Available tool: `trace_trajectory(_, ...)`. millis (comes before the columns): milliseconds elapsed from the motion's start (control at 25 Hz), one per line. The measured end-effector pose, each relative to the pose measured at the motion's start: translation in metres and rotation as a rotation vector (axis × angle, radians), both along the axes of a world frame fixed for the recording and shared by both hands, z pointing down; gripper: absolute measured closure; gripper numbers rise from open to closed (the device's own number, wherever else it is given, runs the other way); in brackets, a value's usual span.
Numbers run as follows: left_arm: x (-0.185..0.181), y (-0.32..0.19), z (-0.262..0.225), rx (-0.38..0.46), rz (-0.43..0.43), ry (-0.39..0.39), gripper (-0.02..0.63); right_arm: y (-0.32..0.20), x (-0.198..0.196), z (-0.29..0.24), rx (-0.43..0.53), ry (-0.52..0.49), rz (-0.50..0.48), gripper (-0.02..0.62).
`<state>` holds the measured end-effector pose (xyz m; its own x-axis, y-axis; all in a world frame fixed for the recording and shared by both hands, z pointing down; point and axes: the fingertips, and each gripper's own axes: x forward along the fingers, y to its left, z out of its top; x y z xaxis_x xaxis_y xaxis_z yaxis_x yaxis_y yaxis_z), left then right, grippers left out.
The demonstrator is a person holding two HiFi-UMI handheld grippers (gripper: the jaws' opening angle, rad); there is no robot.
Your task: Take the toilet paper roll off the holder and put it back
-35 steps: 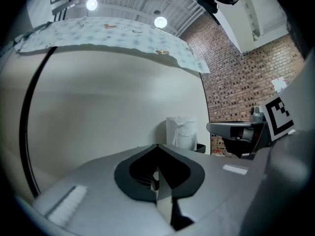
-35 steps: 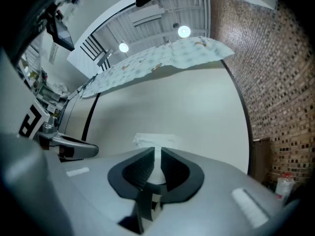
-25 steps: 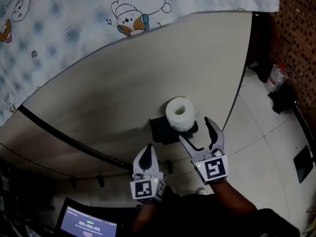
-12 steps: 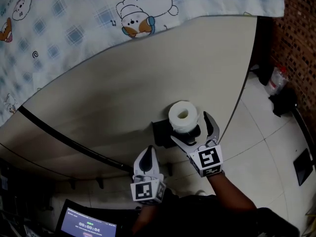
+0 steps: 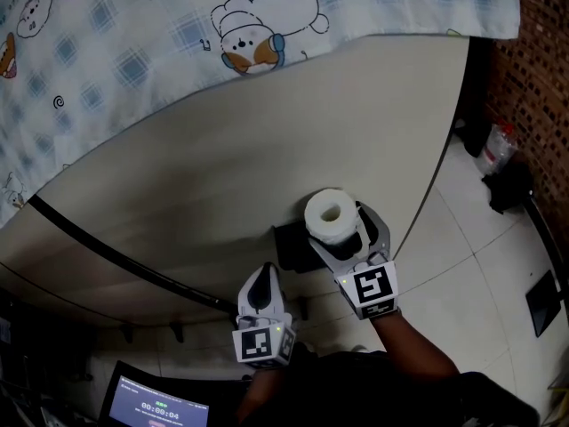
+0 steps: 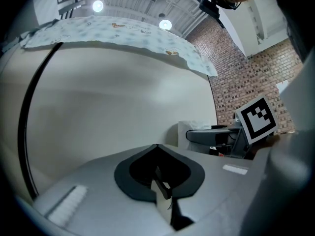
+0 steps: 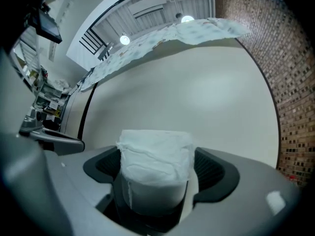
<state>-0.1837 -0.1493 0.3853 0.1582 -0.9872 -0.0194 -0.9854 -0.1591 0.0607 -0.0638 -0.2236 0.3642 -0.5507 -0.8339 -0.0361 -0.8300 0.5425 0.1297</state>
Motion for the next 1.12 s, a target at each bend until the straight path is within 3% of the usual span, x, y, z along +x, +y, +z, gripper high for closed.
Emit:
trace_trajectory(80,-0.002,0.000,0.001,-0.001,-0.001,0.001,0.589,0.000,-0.002,0.000,-0.001,0.001,-0.008,0.172)
trace_trajectory(720,-0.004,0.001,0.012,-0.022,0.010,-0.008,0.589,0.011,-0.006,-0.024,0.034,-0.054,-0.071,0.186)
trace_trajectory(1120,-0.003,0.011,0.034,-0.093,0.017,-0.001,0.589,0.035,0.010,-0.054,0.095,-0.072,-0.056,0.186)
